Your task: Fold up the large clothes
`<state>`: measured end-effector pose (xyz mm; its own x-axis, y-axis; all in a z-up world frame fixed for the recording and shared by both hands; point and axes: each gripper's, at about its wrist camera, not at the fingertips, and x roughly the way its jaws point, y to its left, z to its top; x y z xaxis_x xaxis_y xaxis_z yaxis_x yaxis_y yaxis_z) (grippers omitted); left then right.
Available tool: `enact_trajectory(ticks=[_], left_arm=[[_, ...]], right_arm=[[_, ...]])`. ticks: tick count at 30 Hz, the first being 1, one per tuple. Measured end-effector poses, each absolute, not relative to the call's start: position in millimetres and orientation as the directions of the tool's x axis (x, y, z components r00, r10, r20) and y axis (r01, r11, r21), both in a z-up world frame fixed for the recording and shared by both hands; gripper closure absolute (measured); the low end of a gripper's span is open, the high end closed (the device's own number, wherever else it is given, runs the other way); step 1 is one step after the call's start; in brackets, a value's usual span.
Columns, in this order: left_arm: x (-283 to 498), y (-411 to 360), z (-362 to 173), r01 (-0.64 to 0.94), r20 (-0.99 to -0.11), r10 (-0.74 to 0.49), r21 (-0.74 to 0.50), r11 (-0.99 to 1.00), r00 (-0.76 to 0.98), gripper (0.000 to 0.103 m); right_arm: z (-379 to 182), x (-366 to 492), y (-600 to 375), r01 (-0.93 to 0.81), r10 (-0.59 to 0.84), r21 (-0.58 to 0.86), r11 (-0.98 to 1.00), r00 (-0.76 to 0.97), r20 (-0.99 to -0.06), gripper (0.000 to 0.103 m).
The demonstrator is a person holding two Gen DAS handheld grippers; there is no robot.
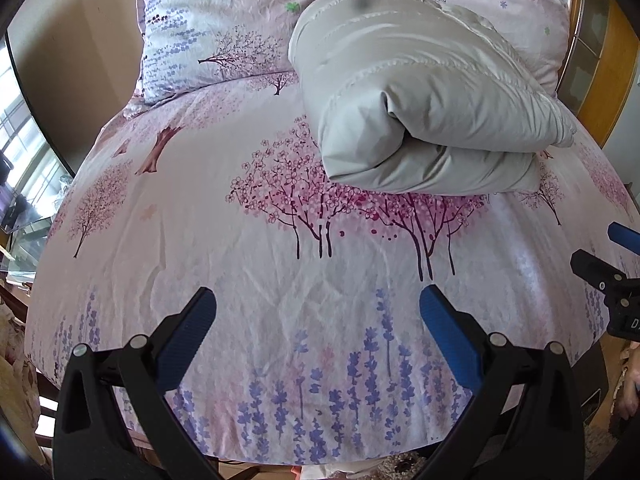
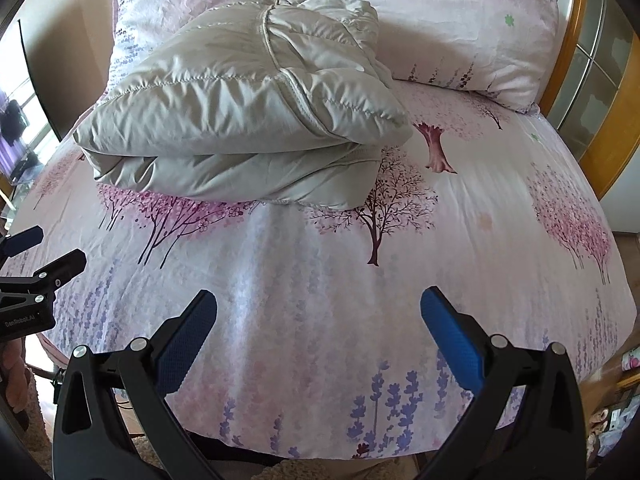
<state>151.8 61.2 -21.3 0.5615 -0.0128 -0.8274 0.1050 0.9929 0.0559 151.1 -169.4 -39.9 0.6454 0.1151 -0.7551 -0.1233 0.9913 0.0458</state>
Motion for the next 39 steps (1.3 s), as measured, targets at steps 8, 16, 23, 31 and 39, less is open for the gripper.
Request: enact_trajectory(ticks=[8, 16, 23, 31, 39], left_arm=[[153.1, 59.1, -22.1, 0.114, -0.827, -0.012, 0.063, 0.991, 0.562, 0.002], [153.2, 57.0, -23.7, 0.116, -0.828, -0.01, 0.067, 0.991, 0.56, 0.002], [153.7, 57.6, -23.8, 0.115, -0.827, -0.01, 0.067, 0.991, 0.561, 0.002], [154.1, 56.8, -23.9, 0.116, -0.828, -0.012, 0.064, 0.991, 0.56, 0.002], [154.3, 56.9, -24.0, 0.115, -0.828, -0.011, 0.064, 0.991, 0.561, 0.002]], right_arm=[[-42.1, 152.8, -169.7, -0.125, 0.114, 0.043, 0.991, 0.642, -0.758, 0.001], [-44.9, 155.2, -168.8, -0.116, 0.109, 0.045, 0.992, 0.638, -0.763, 0.001], [-46.0, 155.5, -169.4, -0.114, 0.108, 0.045, 0.992, 0.636, -0.764, 0.001], [-47.2, 156.6, -169.9, -0.112, 0.108, 0.047, 0.993, 0.635, -0.765, 0.001], [-48.1, 157.5, -169.5, -0.11, 0.107, 0.048, 0.993, 0.635, -0.765, 0.001]])
